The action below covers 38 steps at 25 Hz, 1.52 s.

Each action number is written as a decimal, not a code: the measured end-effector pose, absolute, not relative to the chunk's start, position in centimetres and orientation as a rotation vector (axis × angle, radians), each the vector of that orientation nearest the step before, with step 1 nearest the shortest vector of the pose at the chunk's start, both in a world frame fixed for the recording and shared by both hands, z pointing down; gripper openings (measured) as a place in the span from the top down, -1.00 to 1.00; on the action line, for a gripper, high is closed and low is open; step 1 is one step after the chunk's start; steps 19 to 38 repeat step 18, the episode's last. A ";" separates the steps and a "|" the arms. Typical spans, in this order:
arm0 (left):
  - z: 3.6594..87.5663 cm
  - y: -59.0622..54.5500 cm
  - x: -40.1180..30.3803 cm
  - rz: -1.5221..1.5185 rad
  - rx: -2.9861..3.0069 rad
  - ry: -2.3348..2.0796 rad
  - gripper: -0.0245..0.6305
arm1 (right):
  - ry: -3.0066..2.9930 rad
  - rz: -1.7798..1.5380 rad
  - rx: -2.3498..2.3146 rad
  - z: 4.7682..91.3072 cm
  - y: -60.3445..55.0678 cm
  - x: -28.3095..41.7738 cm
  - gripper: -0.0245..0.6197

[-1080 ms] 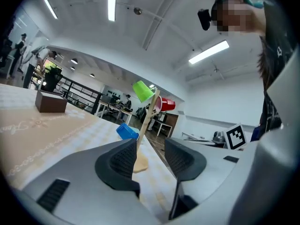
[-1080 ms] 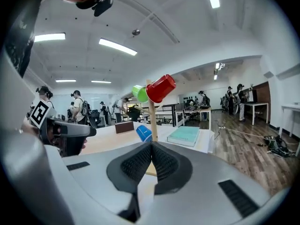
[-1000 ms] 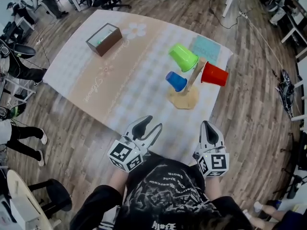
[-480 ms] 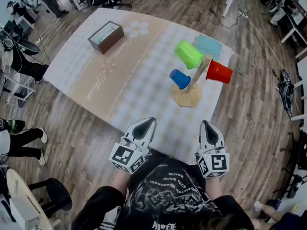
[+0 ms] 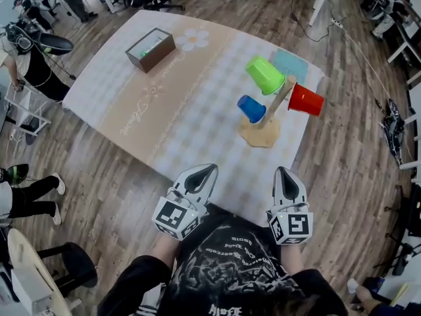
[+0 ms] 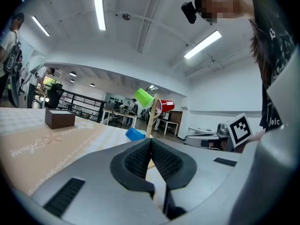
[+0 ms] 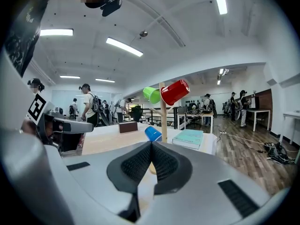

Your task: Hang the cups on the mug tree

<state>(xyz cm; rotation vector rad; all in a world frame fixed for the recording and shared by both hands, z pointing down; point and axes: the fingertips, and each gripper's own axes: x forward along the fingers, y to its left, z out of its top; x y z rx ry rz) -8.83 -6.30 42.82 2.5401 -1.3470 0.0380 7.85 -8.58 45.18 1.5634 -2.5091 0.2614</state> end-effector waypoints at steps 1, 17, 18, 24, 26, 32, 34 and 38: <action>42.8 -6.3 -8.8 0.039 2.542 -1.345 0.86 | -2.508 0.261 1.560 45.3 -8.6 7.7 0.90; 43.1 -6.9 -10.6 0.068 2.520 -1.370 0.86 | -2.508 0.223 1.502 45.9 -8.9 5.0 0.90; 43.0 -7.0 -10.8 0.079 2.516 -1.374 0.86 | -2.510 0.215 1.499 45.8 -9.0 4.7 0.90; 43.0 -7.0 -10.8 0.079 2.516 -1.374 0.86 | -2.510 0.215 1.499 45.8 -9.0 4.7 0.90; 43.0 -7.0 -10.8 0.079 2.516 -1.374 0.86 | -2.510 0.215 1.499 45.8 -9.0 4.7 0.90; 43.0 -7.0 -10.8 0.079 2.516 -1.374 0.86 | -2.510 0.215 1.499 45.8 -9.0 4.7 0.90; 43.0 -7.0 -10.8 0.079 2.516 -1.374 0.86 | -2.510 0.215 1.499 45.8 -9.0 4.7 0.90; 43.0 -7.0 -10.8 0.079 2.516 -1.374 0.86 | -2.510 0.215 1.499 45.8 -9.0 4.7 0.90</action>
